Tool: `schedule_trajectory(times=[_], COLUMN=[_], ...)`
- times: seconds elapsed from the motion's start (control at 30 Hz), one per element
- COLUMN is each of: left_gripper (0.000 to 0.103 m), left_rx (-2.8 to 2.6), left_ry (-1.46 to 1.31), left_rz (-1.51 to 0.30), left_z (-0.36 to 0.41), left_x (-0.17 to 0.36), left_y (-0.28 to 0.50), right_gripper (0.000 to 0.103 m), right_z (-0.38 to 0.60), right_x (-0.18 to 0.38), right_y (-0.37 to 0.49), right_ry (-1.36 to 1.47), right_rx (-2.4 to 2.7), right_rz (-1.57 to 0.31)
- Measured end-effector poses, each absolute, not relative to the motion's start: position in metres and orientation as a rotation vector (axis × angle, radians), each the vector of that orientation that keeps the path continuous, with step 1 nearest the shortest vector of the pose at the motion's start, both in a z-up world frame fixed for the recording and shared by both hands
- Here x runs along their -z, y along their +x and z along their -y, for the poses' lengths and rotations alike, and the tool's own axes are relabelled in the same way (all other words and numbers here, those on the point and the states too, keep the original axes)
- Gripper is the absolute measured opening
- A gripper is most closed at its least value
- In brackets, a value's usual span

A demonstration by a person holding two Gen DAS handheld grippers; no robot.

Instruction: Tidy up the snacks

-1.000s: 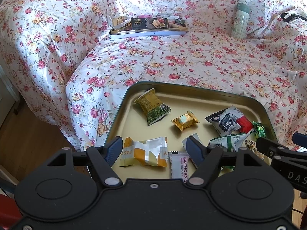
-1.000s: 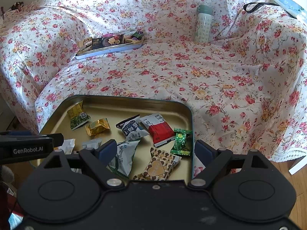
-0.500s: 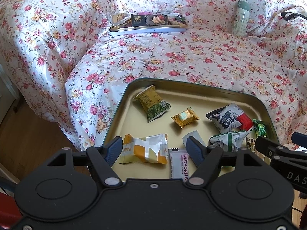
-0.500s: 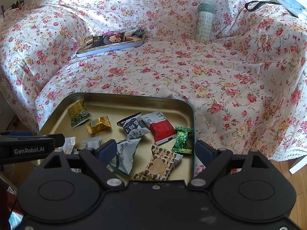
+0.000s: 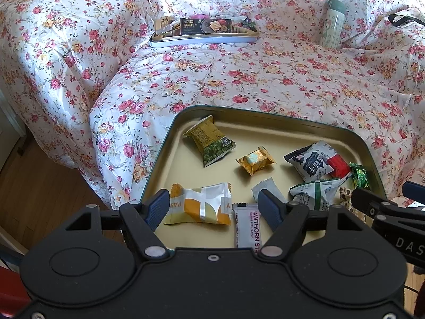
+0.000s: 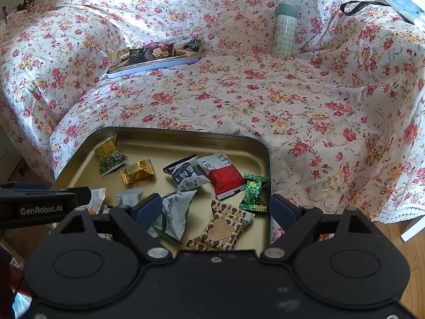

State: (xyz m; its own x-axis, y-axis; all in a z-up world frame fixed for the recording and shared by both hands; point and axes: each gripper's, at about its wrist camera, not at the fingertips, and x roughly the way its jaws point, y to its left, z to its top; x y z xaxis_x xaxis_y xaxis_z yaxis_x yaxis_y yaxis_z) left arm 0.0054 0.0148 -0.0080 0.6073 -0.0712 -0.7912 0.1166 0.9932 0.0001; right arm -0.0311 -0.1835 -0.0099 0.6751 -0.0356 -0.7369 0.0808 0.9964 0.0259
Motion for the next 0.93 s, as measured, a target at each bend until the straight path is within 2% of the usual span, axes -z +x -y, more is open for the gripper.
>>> schedule_trajectory(times=[0.93], left_gripper=[0.075], left_rx=[0.109], left_ry=[0.047], left_rz=[-0.919], left_z=[-0.0157], left_x=[0.009], left_y=[0.006], right_gripper=[0.093], right_z=[0.1824], right_x=[0.0098], right_y=[-0.031], right_ry=[0.058], right_rx=[0.066], right_rz=[-0.828])
